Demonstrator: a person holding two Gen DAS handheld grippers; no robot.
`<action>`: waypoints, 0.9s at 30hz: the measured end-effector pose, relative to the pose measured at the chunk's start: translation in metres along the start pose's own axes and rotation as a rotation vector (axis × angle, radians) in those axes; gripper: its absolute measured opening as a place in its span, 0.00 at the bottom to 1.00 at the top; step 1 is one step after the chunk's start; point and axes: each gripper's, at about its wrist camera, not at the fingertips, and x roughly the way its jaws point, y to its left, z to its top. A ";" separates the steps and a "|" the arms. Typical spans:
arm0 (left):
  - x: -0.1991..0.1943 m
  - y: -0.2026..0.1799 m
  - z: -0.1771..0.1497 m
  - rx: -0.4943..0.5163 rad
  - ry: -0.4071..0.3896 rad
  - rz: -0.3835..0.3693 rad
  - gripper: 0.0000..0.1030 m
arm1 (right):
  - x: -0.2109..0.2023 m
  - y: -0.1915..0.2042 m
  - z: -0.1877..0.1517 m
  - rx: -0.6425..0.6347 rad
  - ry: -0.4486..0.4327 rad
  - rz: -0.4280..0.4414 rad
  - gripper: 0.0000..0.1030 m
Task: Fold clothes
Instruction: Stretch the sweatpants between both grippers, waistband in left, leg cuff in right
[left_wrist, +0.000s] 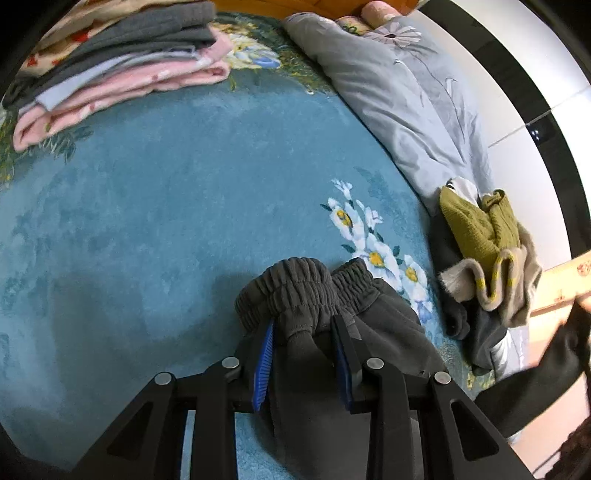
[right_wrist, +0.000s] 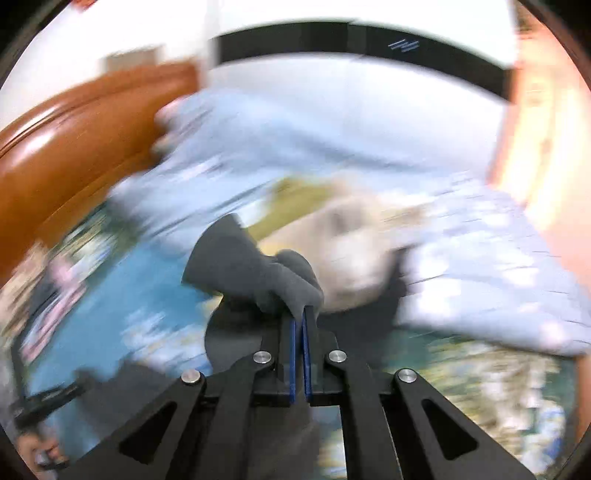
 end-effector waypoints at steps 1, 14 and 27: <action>0.000 0.002 0.000 -0.011 0.003 -0.006 0.31 | -0.004 -0.034 0.000 0.037 -0.015 -0.090 0.03; -0.019 -0.003 -0.002 0.005 -0.059 -0.053 0.31 | -0.007 -0.221 -0.091 0.632 0.135 -0.254 0.03; -0.028 0.017 0.001 -0.112 -0.083 -0.065 0.31 | -0.042 -0.208 -0.011 0.544 -0.138 -0.053 0.04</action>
